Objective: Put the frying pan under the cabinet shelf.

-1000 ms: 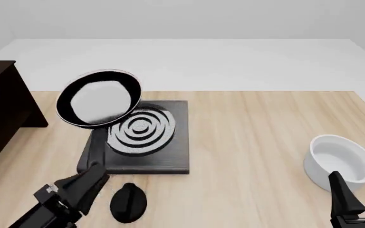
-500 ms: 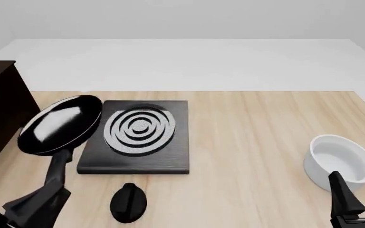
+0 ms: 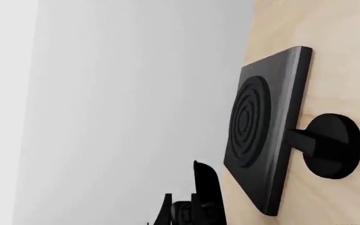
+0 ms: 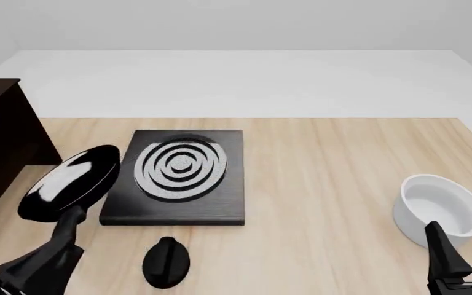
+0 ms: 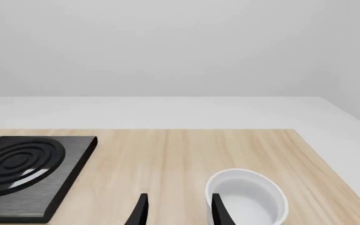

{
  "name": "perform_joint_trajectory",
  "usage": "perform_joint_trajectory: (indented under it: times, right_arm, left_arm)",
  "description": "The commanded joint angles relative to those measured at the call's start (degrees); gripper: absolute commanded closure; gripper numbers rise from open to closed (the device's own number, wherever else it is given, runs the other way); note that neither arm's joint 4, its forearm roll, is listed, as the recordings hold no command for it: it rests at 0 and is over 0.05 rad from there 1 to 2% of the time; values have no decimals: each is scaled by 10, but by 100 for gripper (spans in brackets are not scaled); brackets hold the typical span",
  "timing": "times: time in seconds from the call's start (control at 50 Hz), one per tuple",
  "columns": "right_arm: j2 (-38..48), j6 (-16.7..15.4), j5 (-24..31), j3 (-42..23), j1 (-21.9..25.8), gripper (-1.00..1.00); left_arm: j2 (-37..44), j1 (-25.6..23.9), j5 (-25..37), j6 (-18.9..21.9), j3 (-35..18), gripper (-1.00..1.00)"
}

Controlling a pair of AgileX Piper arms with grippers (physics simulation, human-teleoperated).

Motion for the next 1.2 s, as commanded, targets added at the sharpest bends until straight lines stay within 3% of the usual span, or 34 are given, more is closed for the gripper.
perform_joint_trajectory:
  times: [0.02, 0.26, 0.8, 1.2]
  right_arm:
    - [0, 0, 0, 0, 0, -100]
    - [0, 0, 0, 0, 0, -100]
    - [0, 0, 0, 0, 0, -100]
    - [0, 0, 0, 0, 0, -100]
  left_arm:
    - [-8, 43, -7, -20, 0, 100]
    - [-8, 87, -25, -62, 0, 100]
    - [-8, 136, -32, -139, 0, 100]
    - [-8, 161, -7, -153, 0, 100]
